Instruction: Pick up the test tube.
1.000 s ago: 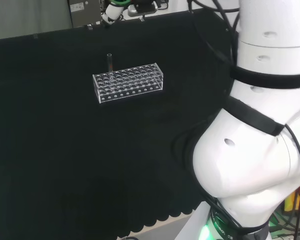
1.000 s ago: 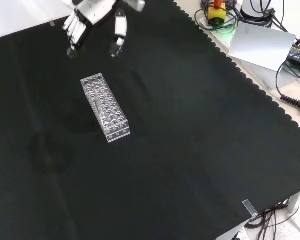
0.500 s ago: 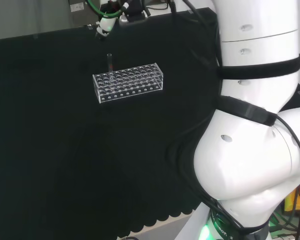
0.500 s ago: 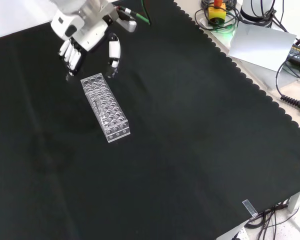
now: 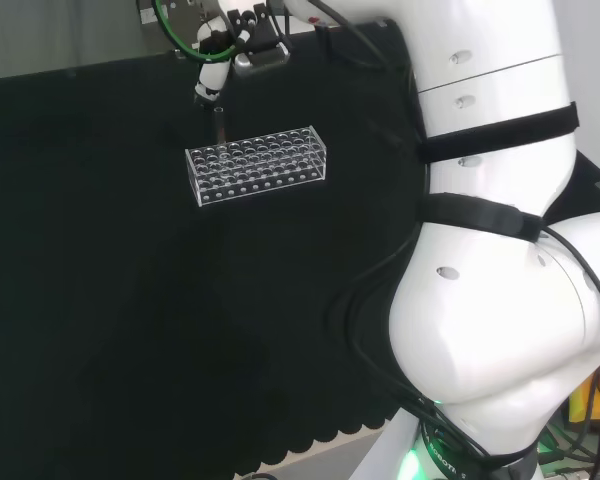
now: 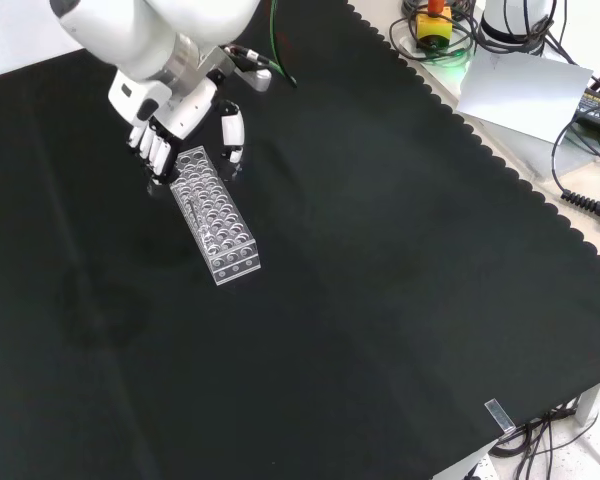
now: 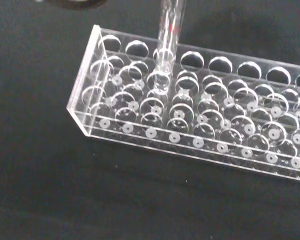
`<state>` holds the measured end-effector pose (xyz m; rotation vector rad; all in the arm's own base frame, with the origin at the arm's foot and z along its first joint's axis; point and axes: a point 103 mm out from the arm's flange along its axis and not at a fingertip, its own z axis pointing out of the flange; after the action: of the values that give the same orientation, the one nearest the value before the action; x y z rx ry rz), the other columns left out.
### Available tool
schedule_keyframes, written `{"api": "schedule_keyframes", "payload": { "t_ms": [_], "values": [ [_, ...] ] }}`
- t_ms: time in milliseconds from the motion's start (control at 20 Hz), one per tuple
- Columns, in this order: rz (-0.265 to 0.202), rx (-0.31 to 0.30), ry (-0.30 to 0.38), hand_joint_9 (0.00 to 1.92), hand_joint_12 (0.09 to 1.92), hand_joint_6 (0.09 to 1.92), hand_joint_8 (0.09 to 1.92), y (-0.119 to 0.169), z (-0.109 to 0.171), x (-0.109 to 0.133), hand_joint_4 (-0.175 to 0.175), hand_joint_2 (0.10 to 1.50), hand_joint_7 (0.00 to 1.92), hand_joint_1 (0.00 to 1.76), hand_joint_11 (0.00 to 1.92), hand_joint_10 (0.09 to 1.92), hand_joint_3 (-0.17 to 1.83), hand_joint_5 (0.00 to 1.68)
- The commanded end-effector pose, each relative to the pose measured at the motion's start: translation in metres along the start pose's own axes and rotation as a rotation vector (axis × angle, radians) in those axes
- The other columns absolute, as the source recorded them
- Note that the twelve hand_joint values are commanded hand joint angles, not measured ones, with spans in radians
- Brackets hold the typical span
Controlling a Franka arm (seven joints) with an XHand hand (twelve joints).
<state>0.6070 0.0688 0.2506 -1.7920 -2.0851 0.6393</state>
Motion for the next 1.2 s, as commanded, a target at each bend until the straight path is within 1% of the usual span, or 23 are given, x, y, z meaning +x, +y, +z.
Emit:
{"api": "schedule_keyframes", "payload": {
  "t_ms": [50,250,500,650,800,1050,1200],
  "values": [
    [0.012,0.025,-0.009,0.4,1.57,0.11,0.89,0.009,0.011,-0.003,-0.123,0.8,0.52,0.76,0.19,0.89,0.4,0.47],
    [0.028,0.036,0.005,0.4,1.57,0.11,0.89,0.018,0.022,-0.006,-0.123,0.8,0.52,0.77,0.19,0.89,0.4,0.47],
    [0.042,0.047,0.001,0.4,1.57,0.12,0.89,0.027,0.033,-0.011,-0.123,0.8,0.53,0.77,0.19,0.88,0.41,0.47],
    [0.046,0.033,0.006,0.4,1.57,0.12,0.89,0.031,0.038,-0.012,-0.124,0.8,0.54,0.78,0.18,0.88,0.41,0.47],
    [0.049,0.002,0.01,0.43,1.56,0.14,0.88,0.034,0.043,-0.013,-0.128,0.78,0.59,0.8,0.21,0.87,0.43,0.48],
    [0.059,-0.006,0.002,0.52,1.53,0.25,0.87,0.04,0.049,-0.01,-0.132,0.75,0.7,0.85,0.26,0.83,0.49,0.49],
    [0.061,-0.022,0.007,0.57,1.51,0.43,0.86,0.042,0.05,-0.008,-0.134,0.72,0.76,0.89,0.29,0.8,0.55,0.48]
  ]
}}
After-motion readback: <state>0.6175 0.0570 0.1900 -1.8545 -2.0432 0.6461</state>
